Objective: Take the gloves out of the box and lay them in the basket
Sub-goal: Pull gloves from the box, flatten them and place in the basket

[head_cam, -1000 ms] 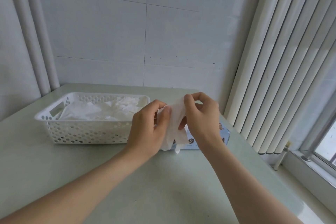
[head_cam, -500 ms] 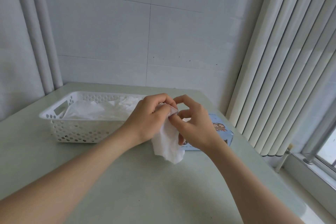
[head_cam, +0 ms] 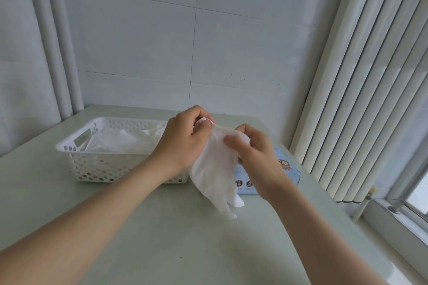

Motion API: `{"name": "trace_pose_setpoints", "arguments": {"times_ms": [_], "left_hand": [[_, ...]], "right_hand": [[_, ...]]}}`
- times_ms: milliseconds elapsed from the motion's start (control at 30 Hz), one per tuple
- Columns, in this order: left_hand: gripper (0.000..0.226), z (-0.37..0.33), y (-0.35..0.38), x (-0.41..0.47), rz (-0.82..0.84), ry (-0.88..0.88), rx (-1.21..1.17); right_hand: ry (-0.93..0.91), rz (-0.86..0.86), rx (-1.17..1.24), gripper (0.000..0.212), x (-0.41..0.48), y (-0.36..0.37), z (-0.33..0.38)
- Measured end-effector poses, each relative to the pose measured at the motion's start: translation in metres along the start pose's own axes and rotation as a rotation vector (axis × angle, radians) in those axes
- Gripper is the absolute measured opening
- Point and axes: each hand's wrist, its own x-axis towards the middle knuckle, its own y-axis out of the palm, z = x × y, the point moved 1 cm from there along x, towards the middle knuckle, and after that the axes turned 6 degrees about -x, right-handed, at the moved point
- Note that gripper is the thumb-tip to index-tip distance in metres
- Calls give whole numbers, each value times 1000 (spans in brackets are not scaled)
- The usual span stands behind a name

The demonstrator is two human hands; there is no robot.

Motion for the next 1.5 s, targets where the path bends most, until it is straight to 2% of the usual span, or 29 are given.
{"name": "trace_pose_setpoints", "arguments": {"times_ms": [100,233,333,367,467,567,833,1000,1167,1267,1333,1400,1500], "left_hand": [[17,0,-8,7,-8,15,19],[17,-4,-25,19,49,-23,8],[17,-3,-39,25,38,-45,-2],[17,-1,-45,28,31,-60,-5],[16,6,-59,32,-4,-112,42],[18,12,-72,36,-28,-207,74],[21,47,-118,44,-56,-394,257],[11,71,-136,34,-35,-433,657],[26,75,-141,28,-28,-448,896],[36,74,-140,32,64,-338,1014],[31,66,-134,34,195,-302,915],[32,58,-126,33,359,-368,771],[52,57,-117,29,566,-493,685]], "right_hand": [[71,62,136,16,-3,1,5],[128,171,121,25,-4,2,2],[161,86,145,52,1,6,-5],[161,47,154,55,4,9,-4],[167,-46,188,40,16,19,1],[200,-124,175,35,33,32,10],[170,-50,-231,20,83,79,41],[125,-12,-498,16,106,108,32],[-68,6,-928,23,107,119,29],[-144,118,-916,27,99,119,40],[-131,282,-910,33,93,118,47],[-105,430,-997,32,91,118,47],[-44,556,-1130,31,90,120,39]]}}
